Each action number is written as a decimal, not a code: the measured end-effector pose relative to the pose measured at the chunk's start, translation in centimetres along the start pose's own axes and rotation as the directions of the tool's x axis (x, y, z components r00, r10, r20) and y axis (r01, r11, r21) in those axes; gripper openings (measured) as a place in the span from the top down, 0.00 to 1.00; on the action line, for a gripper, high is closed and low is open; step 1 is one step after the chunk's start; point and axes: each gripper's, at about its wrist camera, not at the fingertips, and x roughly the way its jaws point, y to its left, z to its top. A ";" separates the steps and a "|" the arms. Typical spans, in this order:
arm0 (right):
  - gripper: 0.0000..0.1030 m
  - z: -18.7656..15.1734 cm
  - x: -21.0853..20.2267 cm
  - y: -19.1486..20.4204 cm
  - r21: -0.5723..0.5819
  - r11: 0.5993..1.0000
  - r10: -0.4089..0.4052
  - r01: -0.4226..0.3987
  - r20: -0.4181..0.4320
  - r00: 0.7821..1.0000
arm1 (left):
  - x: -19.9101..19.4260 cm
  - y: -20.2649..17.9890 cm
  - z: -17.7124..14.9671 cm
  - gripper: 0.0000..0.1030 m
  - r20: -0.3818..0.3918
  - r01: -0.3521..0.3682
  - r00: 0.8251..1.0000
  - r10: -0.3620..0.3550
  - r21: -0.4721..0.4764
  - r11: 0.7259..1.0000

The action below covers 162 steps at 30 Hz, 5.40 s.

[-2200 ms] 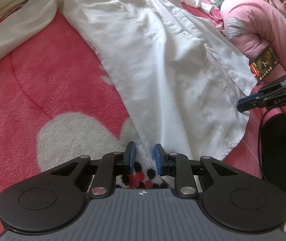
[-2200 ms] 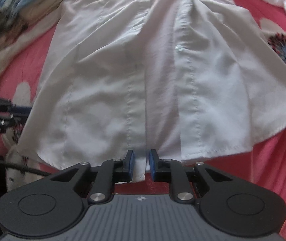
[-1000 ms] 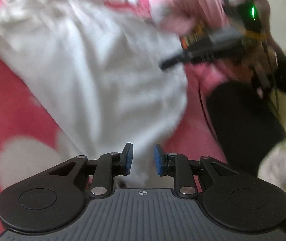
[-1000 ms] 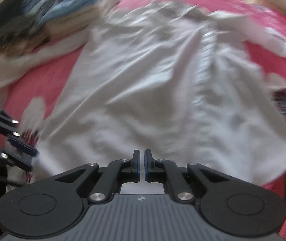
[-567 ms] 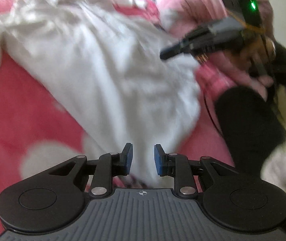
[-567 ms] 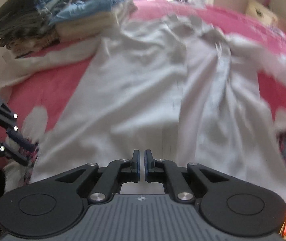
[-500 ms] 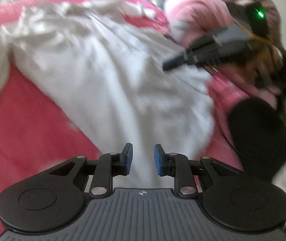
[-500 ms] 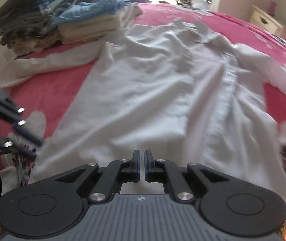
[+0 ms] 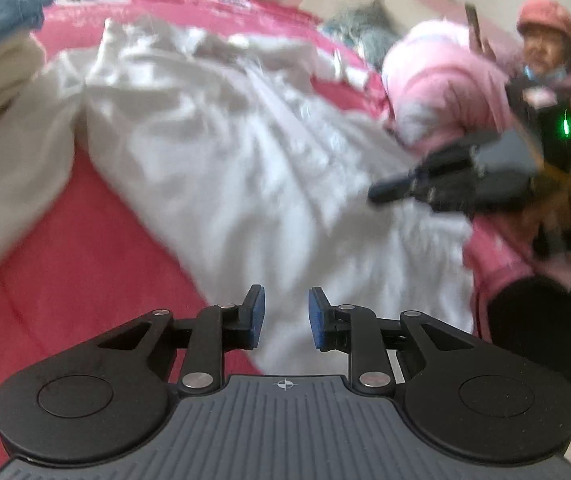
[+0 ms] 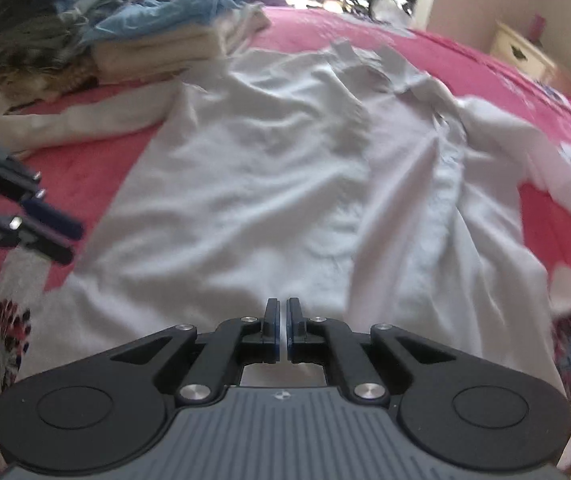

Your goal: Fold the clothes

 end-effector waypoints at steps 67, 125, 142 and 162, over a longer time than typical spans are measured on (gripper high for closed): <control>0.66 29.9 20.9 -13.6 0.553 0.826 0.034 -0.107 0.140 0.990 | 6.9 12.7 8.6 0.75 0.286 -0.469 0.788 0.545 -0.295 0.832; 0.60 5.2 -14.8 -18.8 0.650 0.760 -0.264 -0.012 0.326 0.908 | 1.9 10.1 8.1 0.74 0.371 -0.488 0.719 0.588 -0.334 0.807; 0.82 -8.6 -10.3 -8.8 0.357 0.932 -0.070 0.058 0.021 0.997 | 4.9 -8.5 4.8 0.71 0.163 -0.090 0.982 0.091 -0.017 0.996; 0.74 -9.4 -3.3 -6.3 0.236 0.971 -0.020 0.044 -0.104 0.994 | 9.9 -11.9 -0.5 0.71 0.011 -0.079 0.997 0.078 0.157 0.984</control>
